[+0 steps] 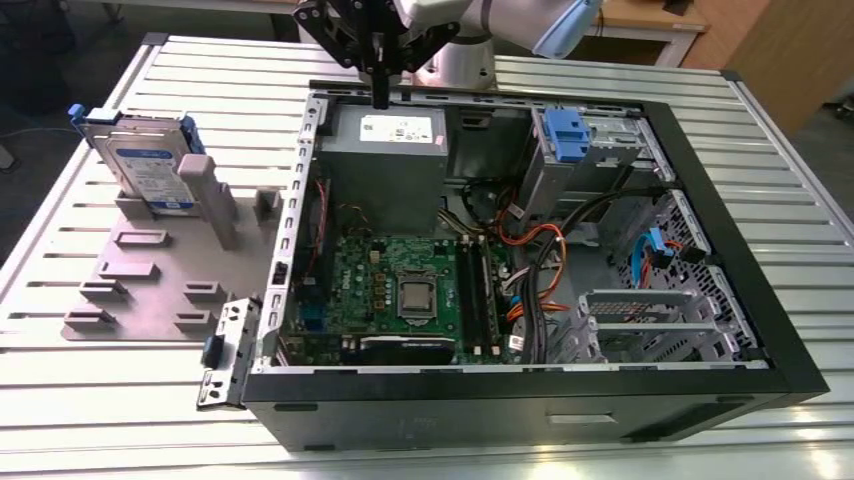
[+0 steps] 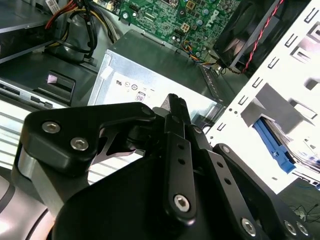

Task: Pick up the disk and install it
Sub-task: 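Reach for the disk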

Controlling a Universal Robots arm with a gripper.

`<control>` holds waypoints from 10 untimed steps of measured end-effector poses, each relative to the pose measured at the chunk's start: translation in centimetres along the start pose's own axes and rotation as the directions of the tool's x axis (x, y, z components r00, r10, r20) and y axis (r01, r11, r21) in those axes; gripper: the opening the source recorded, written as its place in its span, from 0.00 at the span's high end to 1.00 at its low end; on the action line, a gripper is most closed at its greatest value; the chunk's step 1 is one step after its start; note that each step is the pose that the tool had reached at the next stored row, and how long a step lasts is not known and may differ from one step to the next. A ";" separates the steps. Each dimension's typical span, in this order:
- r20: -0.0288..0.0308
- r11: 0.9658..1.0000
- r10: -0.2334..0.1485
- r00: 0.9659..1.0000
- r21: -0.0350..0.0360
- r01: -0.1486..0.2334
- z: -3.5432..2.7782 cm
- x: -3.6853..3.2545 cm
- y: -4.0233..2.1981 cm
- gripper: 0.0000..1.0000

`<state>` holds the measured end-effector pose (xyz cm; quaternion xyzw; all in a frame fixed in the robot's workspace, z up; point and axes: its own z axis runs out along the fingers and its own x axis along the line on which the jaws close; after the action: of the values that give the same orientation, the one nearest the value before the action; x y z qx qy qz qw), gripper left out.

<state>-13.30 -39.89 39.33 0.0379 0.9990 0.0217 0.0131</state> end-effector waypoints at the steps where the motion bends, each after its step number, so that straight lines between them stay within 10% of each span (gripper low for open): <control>1: 0.000 1.000 0.000 1.000 0.000 0.000 0.00 0.00 0.00 0.89; 10: 0.000 1.000 0.000 1.000 0.000 0.000 -0.01 0.41 -0.03 0.89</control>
<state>-13.71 -39.90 39.33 0.0379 0.9990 0.0217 0.0131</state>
